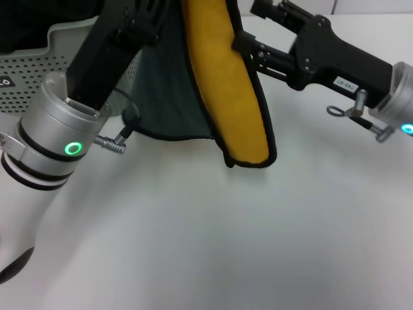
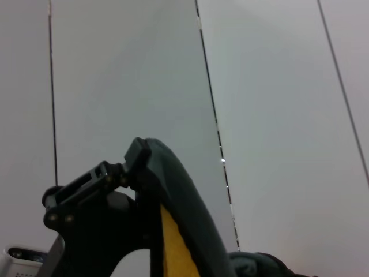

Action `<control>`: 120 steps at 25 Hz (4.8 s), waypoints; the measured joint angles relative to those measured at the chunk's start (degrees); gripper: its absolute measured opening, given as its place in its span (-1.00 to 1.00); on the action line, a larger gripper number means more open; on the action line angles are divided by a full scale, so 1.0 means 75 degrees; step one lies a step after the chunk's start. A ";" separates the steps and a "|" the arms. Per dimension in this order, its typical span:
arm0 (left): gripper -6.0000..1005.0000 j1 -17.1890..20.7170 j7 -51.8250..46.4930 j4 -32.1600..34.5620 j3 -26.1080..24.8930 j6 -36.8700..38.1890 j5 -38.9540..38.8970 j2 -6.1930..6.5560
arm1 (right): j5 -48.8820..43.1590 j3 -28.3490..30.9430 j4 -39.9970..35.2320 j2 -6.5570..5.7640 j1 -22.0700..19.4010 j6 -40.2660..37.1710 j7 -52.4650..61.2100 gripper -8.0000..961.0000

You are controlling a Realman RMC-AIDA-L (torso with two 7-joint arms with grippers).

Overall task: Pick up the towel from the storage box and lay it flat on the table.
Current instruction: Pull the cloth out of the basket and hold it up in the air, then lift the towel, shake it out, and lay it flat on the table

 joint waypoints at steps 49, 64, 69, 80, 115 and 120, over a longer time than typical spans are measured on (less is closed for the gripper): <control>-0.95 -0.0039 0.0247 0.0072 -0.0052 0.0072 -0.0720 0.0010 | -0.0604 -0.1067 0.0156 -0.0001 -0.0906 0.0567 0.0380 0.18; -0.95 -0.0029 0.0247 0.0084 -0.0051 0.0072 -0.0790 0.0010 | -0.0798 -0.1078 0.0148 -0.0001 -0.1003 0.0625 0.0399 -0.25; -0.95 -0.0017 0.0247 0.0083 -0.0052 0.0072 -0.0791 0.0010 | -0.0799 -0.1059 0.0132 -0.0001 -0.1076 0.0604 0.0399 -0.34; -0.95 0.0033 0.0246 0.0060 -0.0051 0.0072 -0.0800 0.0011 | -0.0786 -0.1024 0.0077 0.0000 -0.1088 0.0444 0.0398 -0.39; -0.93 0.1593 -0.0438 -0.1593 0.0128 -0.0329 -0.0803 0.0032 | -0.0283 -0.0672 -0.7046 -0.0341 -0.2181 0.1175 0.3031 -0.97; -0.86 0.1578 -0.0439 -0.1712 0.0229 -0.0923 -0.0583 0.0043 | -0.0456 -0.0574 -0.7769 -0.0490 -0.2163 0.1357 0.3503 -0.97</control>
